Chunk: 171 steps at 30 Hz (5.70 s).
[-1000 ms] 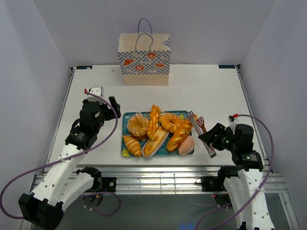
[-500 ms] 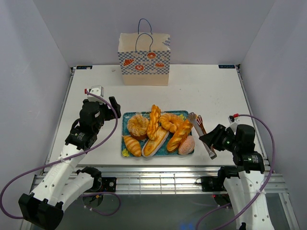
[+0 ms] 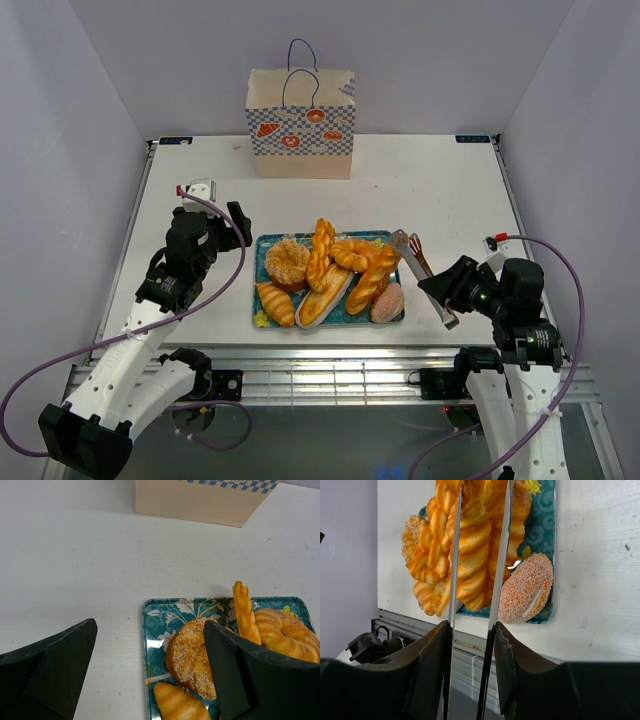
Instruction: Place the fake bread into the paper bag
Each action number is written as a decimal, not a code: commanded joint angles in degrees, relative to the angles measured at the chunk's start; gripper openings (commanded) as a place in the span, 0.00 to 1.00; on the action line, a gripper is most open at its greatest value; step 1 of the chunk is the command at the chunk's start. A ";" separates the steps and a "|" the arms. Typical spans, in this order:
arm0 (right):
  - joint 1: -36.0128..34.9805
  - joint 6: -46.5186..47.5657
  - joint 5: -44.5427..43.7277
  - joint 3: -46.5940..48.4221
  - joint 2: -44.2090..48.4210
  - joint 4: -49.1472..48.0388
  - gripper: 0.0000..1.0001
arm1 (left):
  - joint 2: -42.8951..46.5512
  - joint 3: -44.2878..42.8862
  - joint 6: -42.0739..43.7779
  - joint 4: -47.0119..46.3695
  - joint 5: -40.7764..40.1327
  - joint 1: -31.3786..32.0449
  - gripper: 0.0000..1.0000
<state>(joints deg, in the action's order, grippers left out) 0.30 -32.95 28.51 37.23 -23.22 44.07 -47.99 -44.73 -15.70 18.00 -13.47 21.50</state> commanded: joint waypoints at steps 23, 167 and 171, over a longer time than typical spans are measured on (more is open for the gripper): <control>-0.21 -6.85 8.13 16.82 -2.44 -4.42 0.08 | 0.61 -1.50 0.06 0.19 0.64 0.04 0.98; -23.23 19.50 -10.57 5.04 -12.37 -11.21 0.56 | -0.88 -1.94 0.24 1.16 2.75 0.56 0.98; -26.48 23.18 -14.78 7.41 -13.51 -9.54 0.55 | -1.58 -2.20 0.24 1.42 3.89 0.56 0.98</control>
<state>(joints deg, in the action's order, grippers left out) -24.45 -14.28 17.30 40.97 -36.45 33.63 -49.30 -44.73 -15.88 19.18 -10.79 21.87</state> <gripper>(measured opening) 0.557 0.979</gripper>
